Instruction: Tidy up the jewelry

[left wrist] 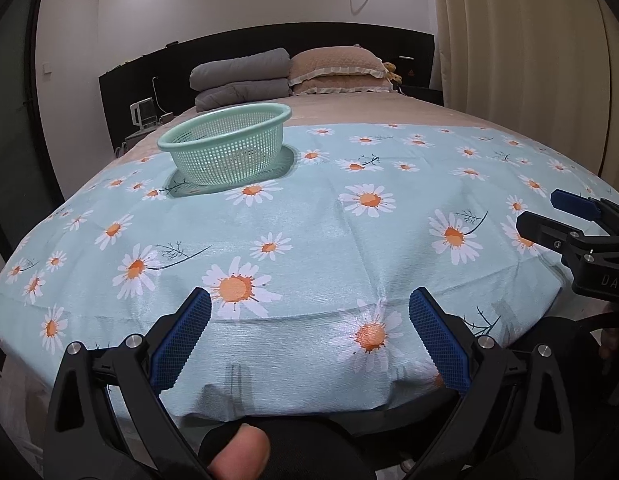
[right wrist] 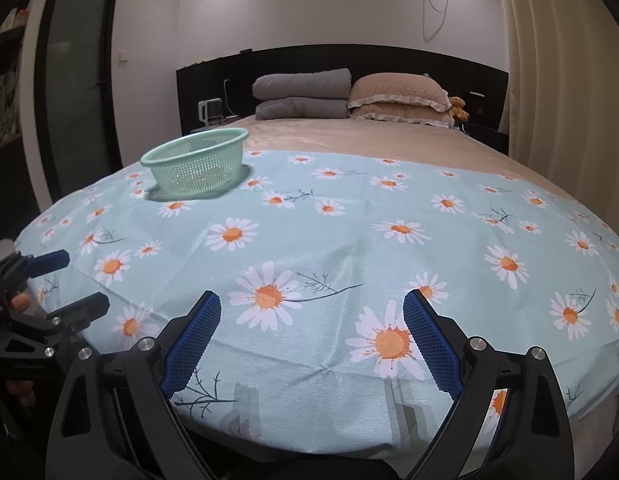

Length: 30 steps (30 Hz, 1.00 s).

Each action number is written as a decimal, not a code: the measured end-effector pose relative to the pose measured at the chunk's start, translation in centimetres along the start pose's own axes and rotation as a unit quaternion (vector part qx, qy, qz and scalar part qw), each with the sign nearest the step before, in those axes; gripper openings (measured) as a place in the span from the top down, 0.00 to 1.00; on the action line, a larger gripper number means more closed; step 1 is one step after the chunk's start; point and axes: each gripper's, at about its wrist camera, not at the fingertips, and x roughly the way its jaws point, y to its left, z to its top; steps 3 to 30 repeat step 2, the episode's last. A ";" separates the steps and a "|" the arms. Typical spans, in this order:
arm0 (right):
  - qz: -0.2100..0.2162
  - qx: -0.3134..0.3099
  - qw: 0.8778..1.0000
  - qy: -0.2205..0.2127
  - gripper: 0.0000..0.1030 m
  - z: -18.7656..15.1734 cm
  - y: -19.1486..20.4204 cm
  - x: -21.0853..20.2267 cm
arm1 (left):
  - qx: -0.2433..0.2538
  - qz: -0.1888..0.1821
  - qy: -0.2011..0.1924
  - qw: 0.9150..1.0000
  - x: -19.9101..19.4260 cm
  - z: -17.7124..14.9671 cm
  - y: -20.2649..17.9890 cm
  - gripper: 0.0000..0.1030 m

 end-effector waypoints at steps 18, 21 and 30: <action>0.001 -0.002 1.000 -0.001 0.14 0.0 0.0 0.0 | -0.011 0.000 0.001 1.000 0.0 0.0 0.4 0.06; 0.001 -0.002 1.000 -0.001 0.14 0.0 0.0 0.0 | -0.011 0.000 0.001 1.000 0.0 0.0 0.4 0.06; 0.001 -0.002 1.000 -0.001 0.14 0.0 0.0 0.0 | -0.011 0.000 0.001 1.000 0.0 0.0 0.4 0.06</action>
